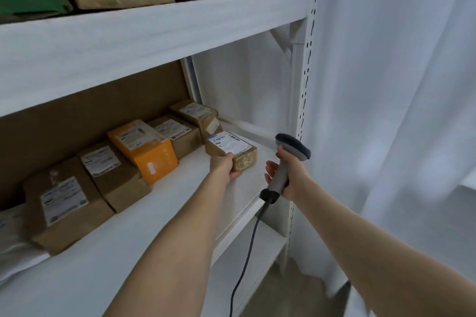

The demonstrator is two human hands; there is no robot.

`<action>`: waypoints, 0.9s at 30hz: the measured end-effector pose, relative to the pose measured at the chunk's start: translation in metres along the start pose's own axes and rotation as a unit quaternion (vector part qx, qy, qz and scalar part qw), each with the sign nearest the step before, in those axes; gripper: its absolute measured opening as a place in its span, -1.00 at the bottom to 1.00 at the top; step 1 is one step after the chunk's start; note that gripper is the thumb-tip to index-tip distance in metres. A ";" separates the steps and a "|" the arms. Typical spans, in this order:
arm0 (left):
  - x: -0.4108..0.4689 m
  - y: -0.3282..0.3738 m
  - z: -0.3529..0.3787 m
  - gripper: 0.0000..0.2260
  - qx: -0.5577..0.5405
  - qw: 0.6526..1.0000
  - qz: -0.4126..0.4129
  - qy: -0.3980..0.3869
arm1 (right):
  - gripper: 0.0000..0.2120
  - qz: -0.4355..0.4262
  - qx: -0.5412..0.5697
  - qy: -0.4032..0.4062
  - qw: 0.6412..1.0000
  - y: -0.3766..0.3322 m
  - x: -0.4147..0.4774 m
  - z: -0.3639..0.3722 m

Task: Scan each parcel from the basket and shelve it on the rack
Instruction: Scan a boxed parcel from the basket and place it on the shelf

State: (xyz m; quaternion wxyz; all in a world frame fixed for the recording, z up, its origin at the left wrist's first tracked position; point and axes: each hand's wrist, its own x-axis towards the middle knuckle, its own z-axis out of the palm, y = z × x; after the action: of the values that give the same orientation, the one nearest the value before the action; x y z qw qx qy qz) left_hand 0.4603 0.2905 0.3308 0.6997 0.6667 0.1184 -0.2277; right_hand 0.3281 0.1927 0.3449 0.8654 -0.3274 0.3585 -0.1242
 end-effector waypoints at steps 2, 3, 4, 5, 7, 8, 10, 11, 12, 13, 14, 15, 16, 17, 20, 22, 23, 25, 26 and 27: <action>0.020 0.003 0.011 -0.68 -0.001 1.000 0.002 0.008 | -0.67 0.003 -0.003 0.006 1.000 -0.002 0.020 0.003; 0.028 0.005 0.016 -0.65 -0.003 1.000 0.005 0.010 | -0.67 0.002 -0.004 0.007 1.000 -0.003 0.029 0.004; 0.034 0.007 0.020 -0.63 -0.002 1.000 0.007 0.010 | -0.68 0.003 -0.006 0.007 1.000 -0.003 0.036 0.006; 0.040 0.010 0.023 -0.60 0.007 1.000 0.012 0.008 | -0.69 0.005 -0.008 0.005 1.000 -0.003 0.042 0.008; 0.049 0.014 0.025 -0.51 0.059 0.998 0.031 0.003 | -0.73 0.007 -0.011 0.000 1.000 -0.003 0.050 0.012; 0.052 0.015 0.024 -0.43 0.108 0.993 0.046 0.006 | -0.74 0.008 -0.011 -0.002 1.000 -0.003 0.054 0.014; 0.053 0.018 0.020 -0.33 0.250 0.963 0.090 0.041 | -0.75 0.010 -0.012 -0.005 1.000 -0.004 0.058 0.017; 0.053 0.018 0.018 -0.36 0.326 0.935 0.125 0.062 | -0.76 0.010 -0.011 -0.007 1.000 -0.005 0.059 0.018; 0.054 0.018 0.017 -0.45 0.391 0.902 0.170 0.073 | -0.76 0.010 -0.012 -0.010 1.000 -0.006 0.059 0.019; 0.055 0.018 0.017 -0.57 0.437 0.871 0.213 0.072 | -0.76 0.009 -0.012 -0.012 1.000 -0.007 0.060 0.020; 0.055 0.018 0.018 -0.67 0.472 0.846 0.243 0.058 | -0.75 0.007 -0.013 -0.013 1.000 -0.008 0.060 0.021; 0.056 0.018 0.019 -0.73 0.504 0.823 0.260 0.038 | -0.74 0.005 -0.014 -0.013 1.000 -0.009 0.061 0.022; 0.057 0.017 0.020 -0.74 0.534 0.802 0.269 0.016 | -0.74 0.004 -0.015 -0.013 1.000 -0.010 0.061 0.023; 0.059 0.017 0.021 -0.72 0.557 0.785 0.272 -0.003 | -0.75 0.003 -0.017 -0.014 1.000 -0.011 0.061 0.024; 0.064 0.019 0.023 -0.65 0.577 0.771 0.268 -0.030 | -0.77 0.000 -0.019 -0.015 1.000 -0.013 0.062 0.025; 0.068 0.021 0.022 -0.63 0.594 0.761 0.260 -0.034 | -0.77 0.000 -0.021 -0.015 1.000 -0.014 0.062 0.025; 0.070 0.021 0.021 -0.62 0.602 0.756 0.255 -0.037 | -0.77 0.000 -0.022 -0.014 1.000 -0.014 0.061 0.024; 0.072 0.023 0.019 -0.59 0.614 0.749 0.245 -0.043 | -0.77 0.000 -0.019 -0.012 1.000 -0.014 0.060 0.024; 0.073 0.024 0.018 -0.58 0.620 0.745 0.241 -0.048 | -0.77 -0.001 -0.017 -0.011 1.000 -0.014 0.059 0.023; 0.072 0.025 0.018 -0.57 0.629 0.739 0.237 -0.056 | -0.77 -0.002 -0.016 -0.010 1.000 -0.014 0.058 0.022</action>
State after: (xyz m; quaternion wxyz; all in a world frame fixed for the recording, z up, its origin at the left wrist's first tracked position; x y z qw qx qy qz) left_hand 0.5327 0.2612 0.3205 0.1581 0.9476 -0.2528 -0.1142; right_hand 0.3855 0.1666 0.3349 0.8632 -0.3434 0.3512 -0.1165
